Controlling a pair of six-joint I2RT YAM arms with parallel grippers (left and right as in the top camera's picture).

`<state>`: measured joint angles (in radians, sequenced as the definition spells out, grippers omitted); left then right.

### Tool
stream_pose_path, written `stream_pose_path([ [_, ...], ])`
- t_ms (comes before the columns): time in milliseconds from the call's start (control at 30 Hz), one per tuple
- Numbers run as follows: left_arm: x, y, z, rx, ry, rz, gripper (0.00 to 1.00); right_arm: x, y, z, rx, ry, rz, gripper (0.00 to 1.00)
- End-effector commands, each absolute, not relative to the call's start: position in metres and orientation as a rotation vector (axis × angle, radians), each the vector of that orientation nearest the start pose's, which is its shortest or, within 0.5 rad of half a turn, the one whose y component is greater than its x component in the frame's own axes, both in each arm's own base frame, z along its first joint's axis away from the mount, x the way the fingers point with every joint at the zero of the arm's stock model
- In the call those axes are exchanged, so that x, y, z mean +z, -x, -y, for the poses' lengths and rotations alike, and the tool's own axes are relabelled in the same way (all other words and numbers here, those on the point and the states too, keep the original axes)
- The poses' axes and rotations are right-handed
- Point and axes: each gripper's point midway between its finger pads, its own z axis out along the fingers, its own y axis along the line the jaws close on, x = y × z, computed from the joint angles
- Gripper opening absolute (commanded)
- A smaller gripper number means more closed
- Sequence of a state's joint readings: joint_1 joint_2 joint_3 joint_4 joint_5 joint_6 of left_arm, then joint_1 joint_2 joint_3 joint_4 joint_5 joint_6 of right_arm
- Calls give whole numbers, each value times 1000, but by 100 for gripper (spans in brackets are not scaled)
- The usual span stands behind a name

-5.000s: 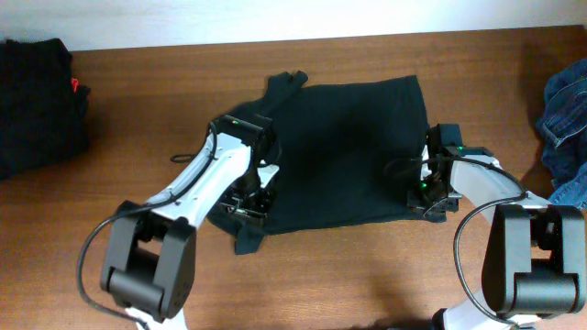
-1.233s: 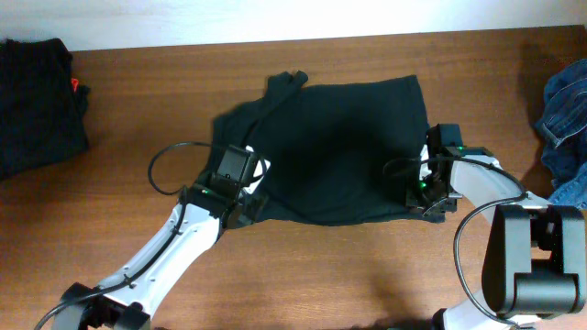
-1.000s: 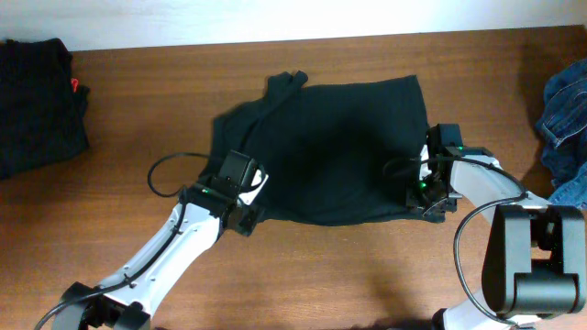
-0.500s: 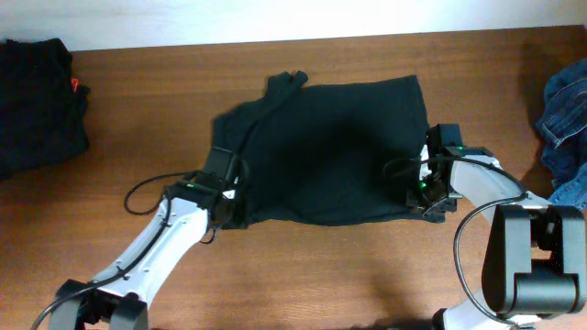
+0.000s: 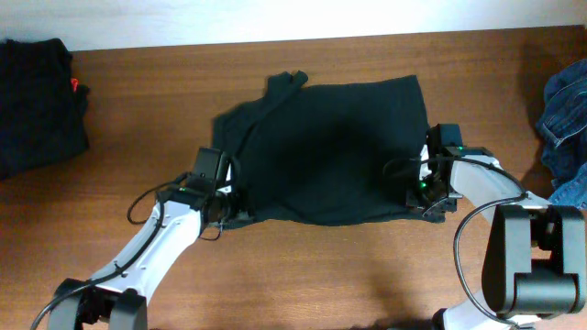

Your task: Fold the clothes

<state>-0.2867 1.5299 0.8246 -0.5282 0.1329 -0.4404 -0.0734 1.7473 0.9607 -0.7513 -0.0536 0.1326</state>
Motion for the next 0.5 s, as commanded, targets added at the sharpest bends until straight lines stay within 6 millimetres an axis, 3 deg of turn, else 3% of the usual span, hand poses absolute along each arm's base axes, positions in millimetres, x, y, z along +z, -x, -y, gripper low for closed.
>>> stream_pose_path([
  [0,23,-287,110,-429,277,-2880,61,-12,-280,4,149,-332,-3124,27],
  [233,21,-289,99,-430,344,-2874,61,-12,-280,4,148,-332,-3124,27],
  [467,18,-290,101,-477,349,-2855,52,-12,-280,4,148,-331,-3124,27],
])
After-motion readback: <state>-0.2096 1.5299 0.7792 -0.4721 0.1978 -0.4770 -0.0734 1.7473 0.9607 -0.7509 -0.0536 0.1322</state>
